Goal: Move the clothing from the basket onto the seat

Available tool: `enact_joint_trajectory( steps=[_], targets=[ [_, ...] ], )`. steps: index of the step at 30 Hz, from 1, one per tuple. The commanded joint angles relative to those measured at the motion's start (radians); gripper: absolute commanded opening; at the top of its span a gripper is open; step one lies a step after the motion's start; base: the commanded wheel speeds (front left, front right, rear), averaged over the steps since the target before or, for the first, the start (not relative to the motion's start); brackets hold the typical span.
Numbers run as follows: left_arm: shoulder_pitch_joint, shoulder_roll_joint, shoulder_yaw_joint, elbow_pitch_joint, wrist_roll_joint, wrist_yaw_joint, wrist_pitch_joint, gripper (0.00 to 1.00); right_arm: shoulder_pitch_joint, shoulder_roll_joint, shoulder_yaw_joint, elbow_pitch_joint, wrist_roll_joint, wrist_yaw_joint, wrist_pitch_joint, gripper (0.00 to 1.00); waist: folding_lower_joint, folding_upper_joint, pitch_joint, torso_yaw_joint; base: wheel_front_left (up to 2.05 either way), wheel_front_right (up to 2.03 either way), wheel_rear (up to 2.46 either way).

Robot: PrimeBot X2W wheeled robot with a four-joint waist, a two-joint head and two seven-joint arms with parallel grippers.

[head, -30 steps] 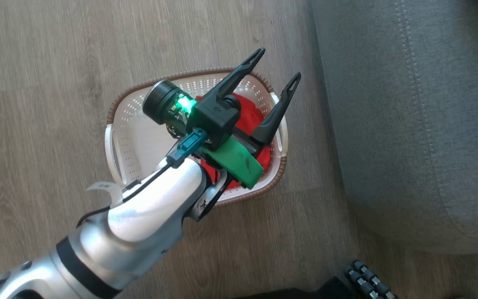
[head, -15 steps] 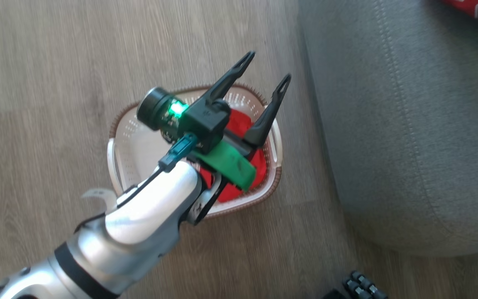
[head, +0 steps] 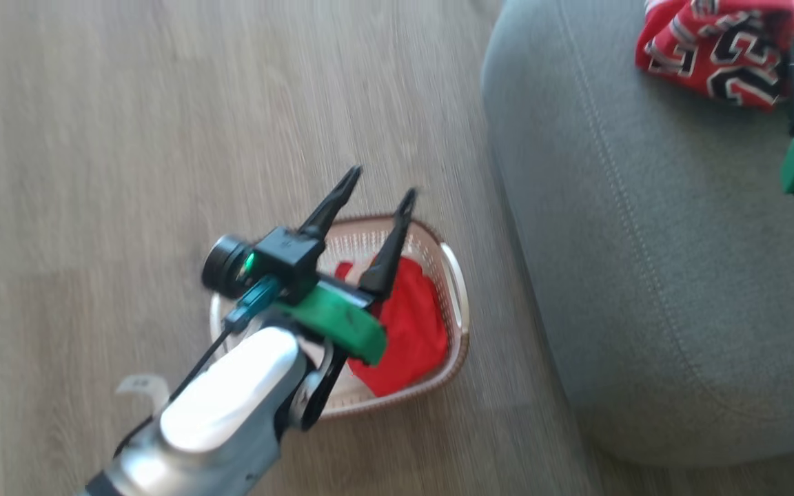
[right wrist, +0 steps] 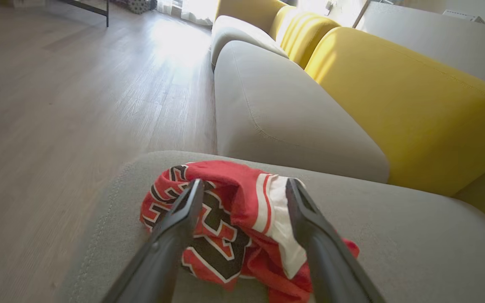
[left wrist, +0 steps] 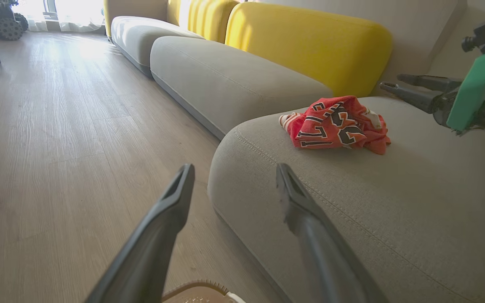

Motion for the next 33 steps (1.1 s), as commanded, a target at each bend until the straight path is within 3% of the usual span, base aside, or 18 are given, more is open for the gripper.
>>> enact_joint_trajectory(
  steps=[1, 9, 22, 33],
  targets=[
    [0.012, 0.029, 0.047, -0.022, -0.010, 0.010, -0.014, 1.00, 0.005, -0.019, 0.032, -0.047, 0.022, 0.000, -0.009, 1.00, -0.0001, 0.0000, -0.068, 0.018, 0.00, 0.00, 0.00],
    [0.145, 0.078, 0.116, -0.018, -0.059, 0.052, -0.045, 1.00, 0.073, 0.042, 0.098, -0.105, 0.127, 0.000, -0.004, 1.00, -0.0001, 0.0000, -0.200, 0.059, 0.00, 0.00, 0.00],
    [0.407, 0.168, 0.276, -0.050, -0.063, 0.120, -0.059, 1.00, 0.366, 0.255, 0.061, -0.322, 0.128, 0.000, 0.003, 1.00, -0.0001, 0.0000, -0.335, 0.143, 0.00, 0.00, 0.00],
    [0.578, 0.188, 0.390, -0.095, -0.038, 0.136, -0.059, 1.00, 0.586, 0.312, 0.057, -0.534, 0.104, 0.000, 0.047, 1.00, -0.0001, 0.0000, -0.363, 0.165, 0.00, 0.00, 0.00]
  ],
)
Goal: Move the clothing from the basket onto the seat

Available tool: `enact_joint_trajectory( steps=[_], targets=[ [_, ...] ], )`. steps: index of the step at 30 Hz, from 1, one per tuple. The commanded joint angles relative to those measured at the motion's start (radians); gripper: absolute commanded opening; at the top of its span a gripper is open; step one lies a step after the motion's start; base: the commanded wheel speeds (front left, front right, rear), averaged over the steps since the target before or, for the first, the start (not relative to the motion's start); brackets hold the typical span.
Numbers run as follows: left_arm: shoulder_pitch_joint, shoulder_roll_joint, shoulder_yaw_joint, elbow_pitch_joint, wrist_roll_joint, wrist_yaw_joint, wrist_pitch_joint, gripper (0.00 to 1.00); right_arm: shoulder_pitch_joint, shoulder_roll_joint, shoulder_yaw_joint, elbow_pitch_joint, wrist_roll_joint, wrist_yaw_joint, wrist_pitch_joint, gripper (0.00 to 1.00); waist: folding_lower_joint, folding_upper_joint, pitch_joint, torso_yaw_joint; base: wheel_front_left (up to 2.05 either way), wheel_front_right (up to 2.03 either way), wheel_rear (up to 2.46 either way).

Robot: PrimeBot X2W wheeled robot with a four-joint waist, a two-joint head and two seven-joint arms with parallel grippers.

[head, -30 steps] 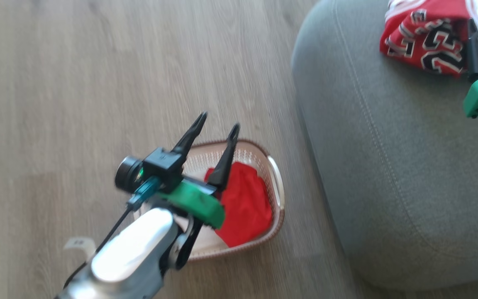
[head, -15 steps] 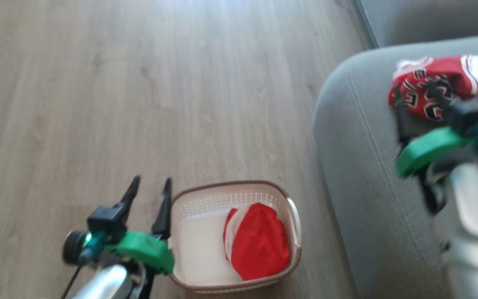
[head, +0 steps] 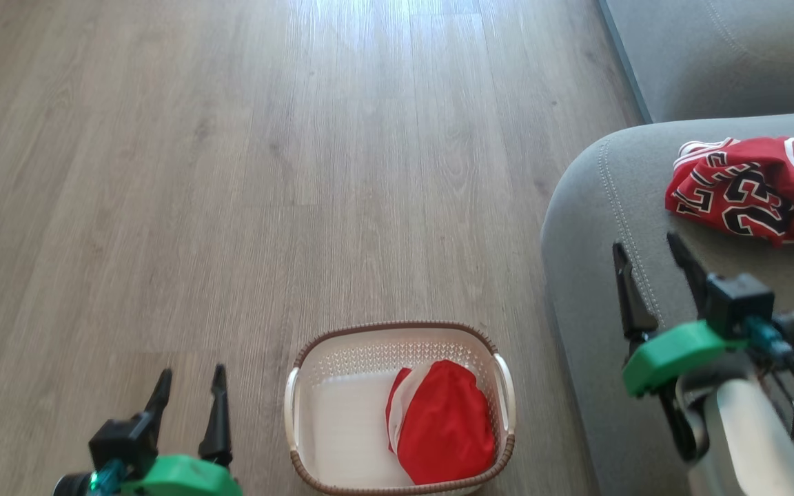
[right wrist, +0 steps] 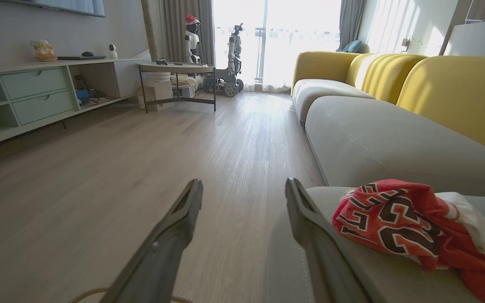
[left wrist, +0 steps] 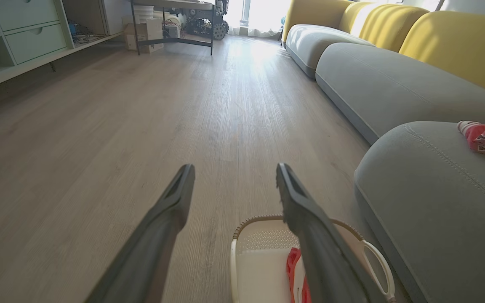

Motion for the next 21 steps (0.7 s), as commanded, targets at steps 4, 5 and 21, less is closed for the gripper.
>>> enact_joint_trajectory(
  steps=[4, 5, 21],
  targets=[
    [0.023, 0.037, 0.085, -0.036, 0.016, -0.008, -0.012, 1.00, 0.052, 0.010, 0.056, -0.100, 0.082, 0.000, 0.014, 1.00, 0.0000, -0.0001, -0.011, 0.004, 0.00, 0.00, 0.00],
    [0.023, 0.037, 0.085, -0.036, 0.016, -0.008, -0.012, 1.00, 0.052, 0.010, 0.056, -0.100, 0.082, 0.000, 0.014, 1.00, 0.0000, -0.0001, -0.011, 0.004, 0.00, 0.00, 0.00],
    [0.080, 0.004, 0.175, -0.021, 0.070, -0.063, -0.012, 1.00, 0.149, 0.010, 0.064, -0.137, 0.167, 0.000, 0.005, 1.00, 0.0000, -0.0001, -0.031, 0.005, 0.00, 0.00, 0.00]
  ],
)
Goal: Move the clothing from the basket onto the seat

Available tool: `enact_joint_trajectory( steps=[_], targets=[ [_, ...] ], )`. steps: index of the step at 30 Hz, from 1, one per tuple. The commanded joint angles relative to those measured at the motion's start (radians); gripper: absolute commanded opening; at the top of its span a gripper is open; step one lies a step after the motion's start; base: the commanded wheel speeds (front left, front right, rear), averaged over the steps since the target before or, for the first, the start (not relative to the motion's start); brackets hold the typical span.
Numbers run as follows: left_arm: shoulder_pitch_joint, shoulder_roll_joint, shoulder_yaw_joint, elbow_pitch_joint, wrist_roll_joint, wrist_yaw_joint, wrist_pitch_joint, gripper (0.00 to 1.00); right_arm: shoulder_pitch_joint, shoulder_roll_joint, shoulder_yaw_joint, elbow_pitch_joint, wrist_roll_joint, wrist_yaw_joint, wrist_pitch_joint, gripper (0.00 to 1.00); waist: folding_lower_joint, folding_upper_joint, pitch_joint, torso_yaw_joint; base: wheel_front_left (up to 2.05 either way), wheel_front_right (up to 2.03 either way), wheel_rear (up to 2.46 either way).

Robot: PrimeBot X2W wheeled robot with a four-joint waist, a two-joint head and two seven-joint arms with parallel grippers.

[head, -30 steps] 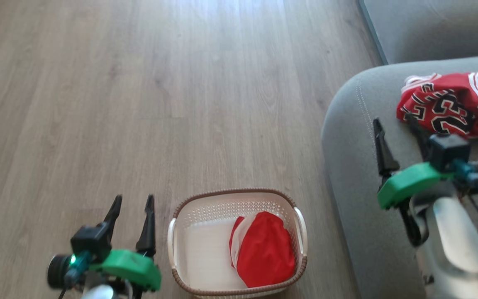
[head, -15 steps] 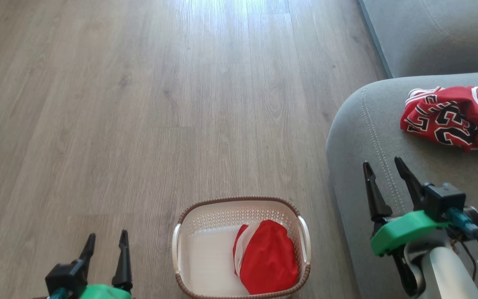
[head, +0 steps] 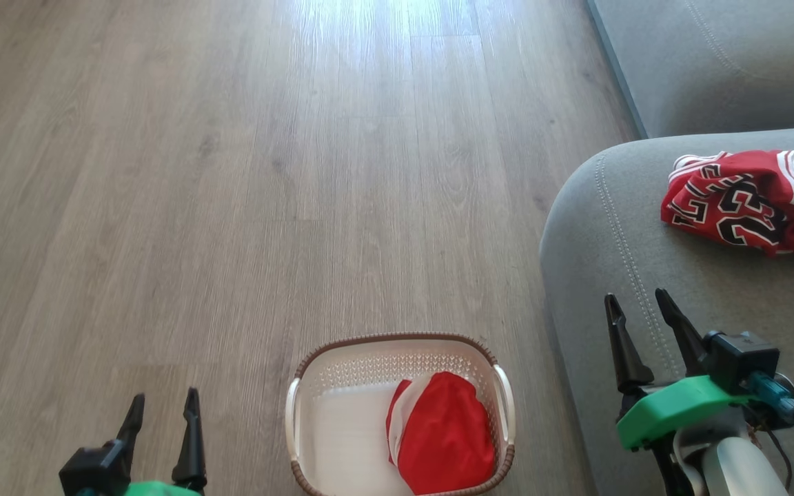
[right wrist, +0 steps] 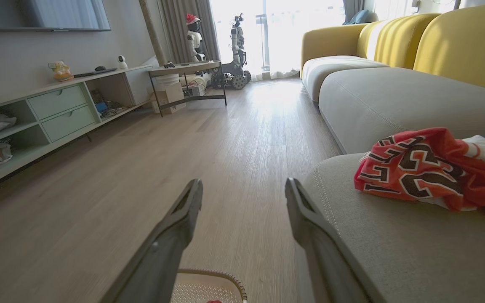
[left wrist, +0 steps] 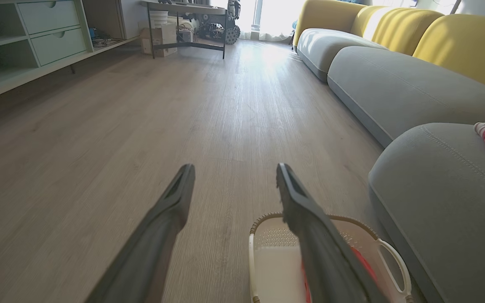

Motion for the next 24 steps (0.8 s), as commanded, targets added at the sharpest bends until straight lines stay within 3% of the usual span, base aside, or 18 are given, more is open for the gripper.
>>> enact_joint_trajectory(
  steps=[1, 24],
  targets=[
    [-0.027, 0.013, 0.051, -0.021, 0.009, -0.004, -0.012, 1.00, -0.026, 0.002, 0.021, -0.035, 0.010, 0.000, -0.010, 1.00, 0.0000, -0.0001, -0.002, -0.001, 0.00, 0.00, 0.00],
    [-0.021, -0.011, 0.076, 0.013, 0.042, -0.035, -0.012, 1.00, -0.013, 0.003, 0.008, -0.032, 0.014, 0.000, -0.014, 1.00, 0.0000, -0.0001, -0.009, 0.002, 0.00, 0.00, 0.00]
  ],
)
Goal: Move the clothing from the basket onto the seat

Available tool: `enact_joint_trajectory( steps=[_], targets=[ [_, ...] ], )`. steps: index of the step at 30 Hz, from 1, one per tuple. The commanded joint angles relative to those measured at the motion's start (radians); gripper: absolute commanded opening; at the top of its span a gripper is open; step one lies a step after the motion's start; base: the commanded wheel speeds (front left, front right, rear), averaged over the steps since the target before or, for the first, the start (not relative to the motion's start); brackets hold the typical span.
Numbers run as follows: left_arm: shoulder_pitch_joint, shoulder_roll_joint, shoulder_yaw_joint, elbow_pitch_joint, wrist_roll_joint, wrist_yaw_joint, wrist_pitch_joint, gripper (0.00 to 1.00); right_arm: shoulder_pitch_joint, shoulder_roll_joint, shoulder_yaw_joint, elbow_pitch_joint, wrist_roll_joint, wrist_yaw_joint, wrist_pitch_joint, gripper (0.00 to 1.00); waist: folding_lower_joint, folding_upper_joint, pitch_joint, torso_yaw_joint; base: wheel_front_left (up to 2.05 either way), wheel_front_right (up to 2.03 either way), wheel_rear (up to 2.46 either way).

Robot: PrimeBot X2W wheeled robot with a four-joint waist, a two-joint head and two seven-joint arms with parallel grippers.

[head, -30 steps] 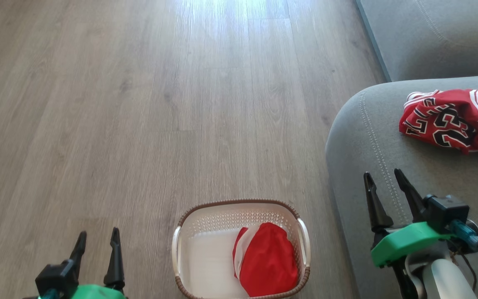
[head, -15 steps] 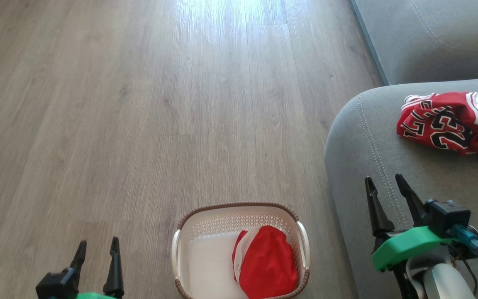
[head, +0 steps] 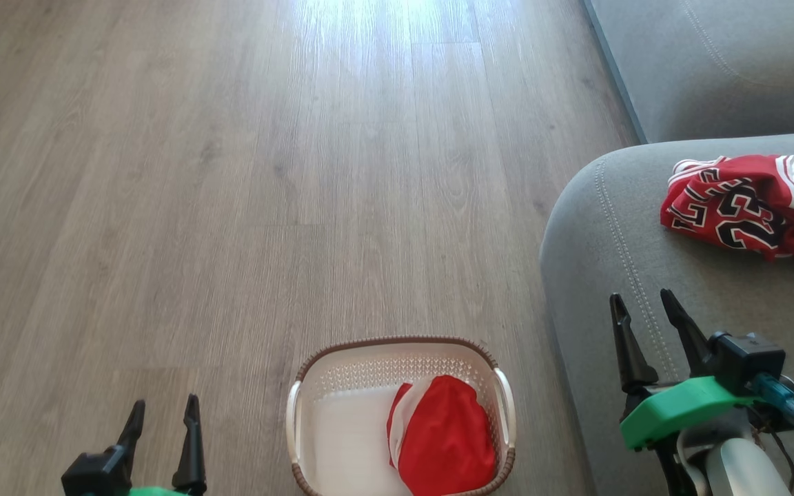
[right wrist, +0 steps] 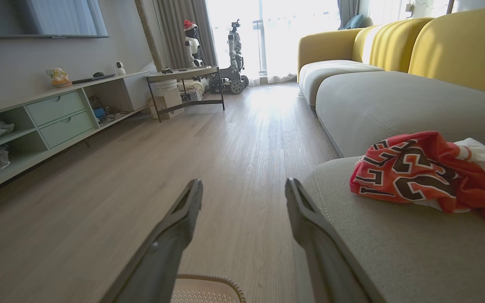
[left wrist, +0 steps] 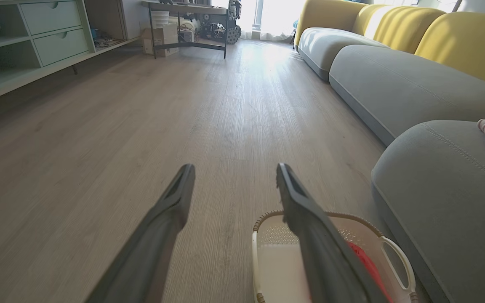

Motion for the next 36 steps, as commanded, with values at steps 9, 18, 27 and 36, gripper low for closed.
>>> enact_joint_trajectory(
  steps=[9, 18, 27, 36],
  targets=[
    [-0.043, 0.013, 0.025, -0.027, 0.019, 0.002, -0.008, 1.00, -0.014, 0.003, 0.010, -0.038, 0.004, 0.000, -0.013, 1.00, 0.0000, -0.0001, 0.020, 0.002, 0.00, 0.00, 0.00],
    [-0.123, -0.019, -0.055, -0.008, 0.062, -0.022, 0.033, 1.00, -0.046, 0.003, -0.030, -0.076, -0.030, 0.000, -0.025, 1.00, 0.0000, -0.0001, 0.095, -0.007, 0.00, 0.00, 0.00],
    [-0.324, -0.112, -0.135, 0.136, 0.103, -0.087, 0.040, 1.00, -0.166, 0.003, -0.078, -0.174, -0.074, 0.000, -0.033, 1.00, 0.0000, -0.0001, 0.309, -0.055, 0.00, 0.00, 0.00],
    [-0.507, -0.217, -0.217, 0.341, 0.151, -0.154, 0.033, 1.00, -0.329, 0.003, -0.124, -0.288, -0.117, 0.000, -0.026, 1.00, 0.0000, -0.0001, 0.521, -0.114, 0.00, 0.00, 0.00]
  ],
)
